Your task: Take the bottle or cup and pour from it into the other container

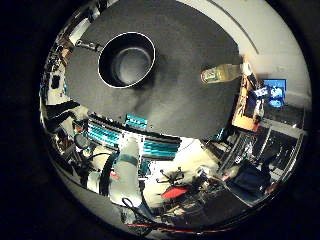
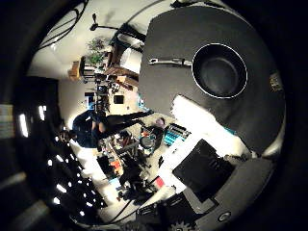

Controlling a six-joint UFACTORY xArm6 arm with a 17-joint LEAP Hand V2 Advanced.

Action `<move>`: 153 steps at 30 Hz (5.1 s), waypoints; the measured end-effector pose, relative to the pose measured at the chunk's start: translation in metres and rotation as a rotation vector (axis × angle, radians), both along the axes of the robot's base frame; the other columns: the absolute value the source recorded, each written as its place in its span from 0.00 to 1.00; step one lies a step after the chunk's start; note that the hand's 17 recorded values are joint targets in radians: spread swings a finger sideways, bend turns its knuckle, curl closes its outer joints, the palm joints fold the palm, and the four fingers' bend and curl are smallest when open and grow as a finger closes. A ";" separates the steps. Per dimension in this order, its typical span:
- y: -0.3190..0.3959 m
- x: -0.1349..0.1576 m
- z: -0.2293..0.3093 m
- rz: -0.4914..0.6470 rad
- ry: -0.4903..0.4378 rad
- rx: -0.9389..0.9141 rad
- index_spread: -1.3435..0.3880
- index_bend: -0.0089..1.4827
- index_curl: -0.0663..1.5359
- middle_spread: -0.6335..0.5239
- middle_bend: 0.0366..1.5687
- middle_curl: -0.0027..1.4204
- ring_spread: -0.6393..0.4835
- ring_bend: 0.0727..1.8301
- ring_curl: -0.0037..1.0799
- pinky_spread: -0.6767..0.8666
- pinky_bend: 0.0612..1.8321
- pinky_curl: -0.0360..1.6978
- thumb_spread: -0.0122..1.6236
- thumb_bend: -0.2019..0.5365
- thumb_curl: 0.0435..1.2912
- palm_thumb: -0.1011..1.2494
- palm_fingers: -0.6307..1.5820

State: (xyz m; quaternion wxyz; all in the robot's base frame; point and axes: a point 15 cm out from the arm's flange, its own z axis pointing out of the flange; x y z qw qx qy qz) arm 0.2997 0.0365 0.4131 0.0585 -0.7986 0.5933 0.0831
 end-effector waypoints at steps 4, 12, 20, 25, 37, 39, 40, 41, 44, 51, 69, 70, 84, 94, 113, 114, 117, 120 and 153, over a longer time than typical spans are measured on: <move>0.003 -0.009 0.020 0.013 -0.070 0.015 0.57 0.12 0.26 0.50 0.11 0.26 0.70 0.10 0.18 0.74 0.22 0.02 0.70 0.25 0.23 0.59 0.50; -0.040 0.012 0.061 -0.149 -0.270 0.155 0.59 0.11 0.24 0.50 0.10 0.25 0.70 0.14 0.20 0.74 0.31 0.02 0.67 0.23 0.23 0.50 0.47; -0.111 0.042 0.093 -0.337 -0.482 0.418 0.61 0.11 0.22 0.52 0.12 0.25 0.71 0.19 0.20 0.75 0.39 0.02 0.66 0.24 0.23 0.47 0.45; -0.160 0.062 0.104 -0.422 -0.577 0.522 0.61 0.12 0.22 0.53 0.14 0.26 0.71 0.21 0.21 0.74 0.40 0.02 0.66 0.24 0.24 0.48 0.44; -0.295 0.059 0.096 -0.643 -0.691 0.617 0.63 0.11 0.22 0.54 0.17 0.26 0.71 0.27 0.21 0.74 0.44 0.02 0.65 0.24 0.24 0.48 0.42; -0.314 0.058 0.089 -0.669 -0.716 0.648 0.63 0.11 0.22 0.54 0.18 0.26 0.71 0.27 0.20 0.74 0.45 0.02 0.65 0.24 0.24 0.48 0.42; -0.322 0.057 0.085 -0.682 -0.726 0.664 0.63 0.11 0.22 0.54 0.18 0.26 0.71 0.28 0.20 0.74 0.45 0.02 0.65 0.24 0.24 0.48 0.41; -0.329 0.057 0.081 -0.691 -0.731 0.676 0.64 0.11 0.22 0.55 0.18 0.26 0.71 0.28 0.20 0.74 0.45 0.02 0.65 0.24 0.24 0.48 0.41; -0.345 0.056 0.064 -0.714 -0.728 0.720 0.64 0.11 0.22 0.56 0.18 0.26 0.71 0.28 0.20 0.73 0.47 0.02 0.66 0.24 0.24 0.47 0.40; -0.377 0.059 0.013 -0.756 -0.687 0.823 0.65 0.11 0.22 0.57 0.18 0.25 0.71 0.28 0.19 0.72 0.48 0.02 0.63 0.23 0.21 0.42 0.37; -0.408 0.083 -0.101 -0.787 -0.616 1.019 0.66 0.11 0.22 0.59 0.17 0.25 0.71 0.27 0.20 0.71 0.45 0.02 0.60 0.23 0.20 0.37 0.35; -0.407 0.088 -0.106 -0.775 -0.613 1.014 0.67 0.11 0.22 0.59 0.17 0.25 0.71 0.27 0.20 0.71 0.45 0.02 0.60 0.23 0.20 0.37 0.35; -0.386 0.126 -0.151 -0.692 -0.559 0.957 0.67 0.11 0.22 0.59 0.17 0.25 0.70 0.27 0.21 0.71 0.43 0.02 0.60 0.24 0.22 0.50 0.35; -0.359 0.140 -0.166 -0.621 -0.528 0.940 0.67 0.11 0.21 0.60 0.19 0.25 0.69 0.27 0.20 0.71 0.43 0.02 0.59 0.23 0.22 0.50 0.35; -0.324 0.136 -0.194 -0.601 -0.480 0.967 0.67 0.11 0.22 0.59 0.21 0.25 0.69 0.27 0.20 0.71 0.42 0.02 0.59 0.24 0.22 0.51 0.37; -0.323 0.136 -0.194 -0.600 -0.480 0.968 0.67 0.12 0.22 0.59 0.20 0.25 0.69 0.27 0.20 0.71 0.42 0.02 0.59 0.24 0.22 0.51 0.37; -0.320 0.134 -0.196 -0.602 -0.473 0.972 0.67 0.12 0.22 0.57 0.21 0.25 0.67 0.28 0.20 0.71 0.42 0.02 0.59 0.24 0.22 0.52 0.39; -0.318 0.134 -0.197 -0.598 -0.474 0.972 0.67 0.13 0.23 0.56 0.22 0.25 0.64 0.30 0.20 0.70 0.41 0.02 0.60 0.24 0.22 0.53 0.43; -0.278 0.130 -0.204 -0.378 -0.184 1.084 0.67 0.74 0.53 0.46 0.85 0.49 0.40 0.75 0.55 0.31 0.83 0.27 0.47 0.26 0.47 0.82 0.81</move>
